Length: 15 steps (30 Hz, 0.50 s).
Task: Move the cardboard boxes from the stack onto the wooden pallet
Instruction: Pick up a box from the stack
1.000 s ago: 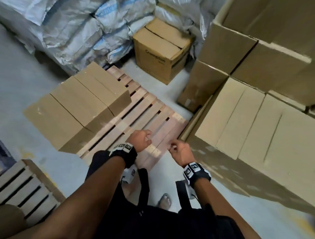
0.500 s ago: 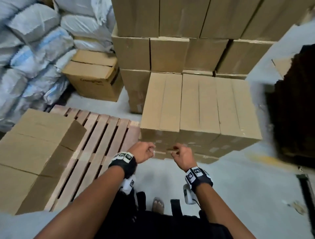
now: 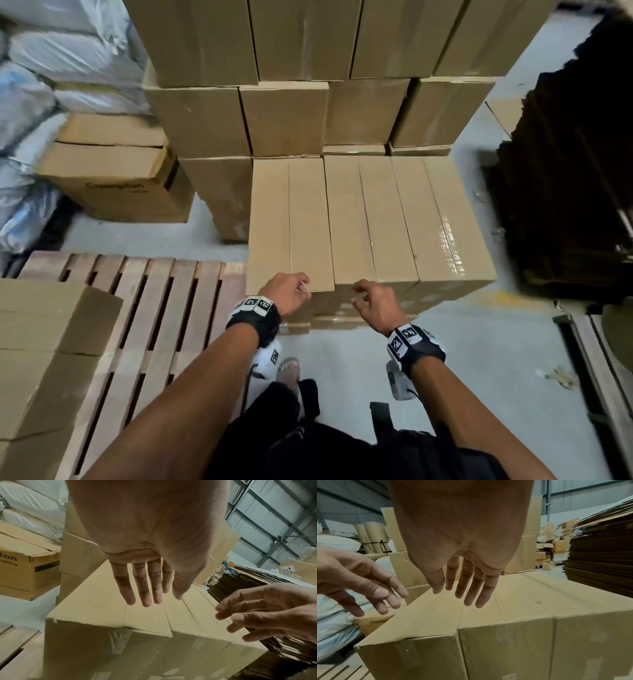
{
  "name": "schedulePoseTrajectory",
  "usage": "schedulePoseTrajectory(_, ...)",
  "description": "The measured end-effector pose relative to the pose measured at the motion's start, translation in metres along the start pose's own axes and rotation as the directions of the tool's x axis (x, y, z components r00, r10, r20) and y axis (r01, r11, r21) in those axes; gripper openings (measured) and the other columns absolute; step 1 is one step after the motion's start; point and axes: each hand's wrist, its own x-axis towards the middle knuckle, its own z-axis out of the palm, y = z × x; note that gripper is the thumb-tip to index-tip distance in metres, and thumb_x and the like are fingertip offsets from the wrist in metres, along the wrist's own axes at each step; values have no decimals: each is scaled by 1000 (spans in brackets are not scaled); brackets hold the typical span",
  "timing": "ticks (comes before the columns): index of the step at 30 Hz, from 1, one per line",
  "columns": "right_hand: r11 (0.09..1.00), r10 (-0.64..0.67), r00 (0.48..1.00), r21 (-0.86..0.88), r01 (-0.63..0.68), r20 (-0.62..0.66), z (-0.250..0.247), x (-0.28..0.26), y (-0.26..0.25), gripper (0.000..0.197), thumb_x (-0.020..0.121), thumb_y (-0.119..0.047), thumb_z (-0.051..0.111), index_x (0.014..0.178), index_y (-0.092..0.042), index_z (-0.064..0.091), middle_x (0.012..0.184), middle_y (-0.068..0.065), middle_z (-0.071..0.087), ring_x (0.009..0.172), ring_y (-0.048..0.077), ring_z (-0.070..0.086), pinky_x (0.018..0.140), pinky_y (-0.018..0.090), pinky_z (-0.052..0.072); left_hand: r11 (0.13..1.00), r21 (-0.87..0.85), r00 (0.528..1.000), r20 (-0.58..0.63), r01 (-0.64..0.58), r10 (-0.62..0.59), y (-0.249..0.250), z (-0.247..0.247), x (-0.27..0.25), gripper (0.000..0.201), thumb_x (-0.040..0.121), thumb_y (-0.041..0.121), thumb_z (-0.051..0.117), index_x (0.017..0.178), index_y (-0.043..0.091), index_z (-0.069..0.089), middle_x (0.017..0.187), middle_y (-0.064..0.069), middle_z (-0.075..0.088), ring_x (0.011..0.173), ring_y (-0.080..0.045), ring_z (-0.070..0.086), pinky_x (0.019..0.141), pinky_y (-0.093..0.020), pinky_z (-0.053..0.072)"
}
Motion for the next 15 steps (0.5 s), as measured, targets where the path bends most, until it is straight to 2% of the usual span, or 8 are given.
schedulePoseTrajectory(3, 997, -55, 997, -47, 58, 56, 2, 41, -15, 33, 99, -22, 69, 130, -12, 67, 127, 9, 71, 110, 24, 68, 97, 35, 54, 999, 4, 999, -20, 43, -43, -16, -20, 29, 37, 99, 32, 61, 135, 27, 62, 119, 4, 71, 101, -18, 68, 99, -42, 57)
schedulePoseTrajectory(7, 984, -104, 987, -134, 120, 122, 20, 103, -30, 39, 95, -19, 67, 133, -10, 63, 126, 13, 66, 113, 34, 64, 96, 38, 52, 992, 104, 995, -70, 75, -68, -53, -42, 70, 47, 102, 33, 60, 146, 22, 51, 141, -3, 58, 126, -24, 57, 107, -42, 49)
schedulePoseTrajectory(11, 964, -132, 979, -210, 164, 156, 42, 159, -34, 51, 99, -30, 63, 144, -10, 52, 144, 15, 53, 122, 38, 56, 100, 45, 52, 974, 217, 993, -115, 63, -39, -97, -57, 112, 59, 102, 36, 58, 154, 16, 39, 157, -9, 40, 142, -31, 43, 115, -49, 43)
schedulePoseTrajectory(15, 932, -172, 977, -302, 202, 123, 61, 202, -30, 62, 100, -34, 62, 151, -5, 44, 155, 21, 42, 130, 42, 48, 108, 50, 48, 962, 267, 984, -176, 59, -12, -133, -61, 152, 73, 102, 43, 53, 162, 14, 23, 169, -13, 22, 153, -33, 26, 121, -52, 35)
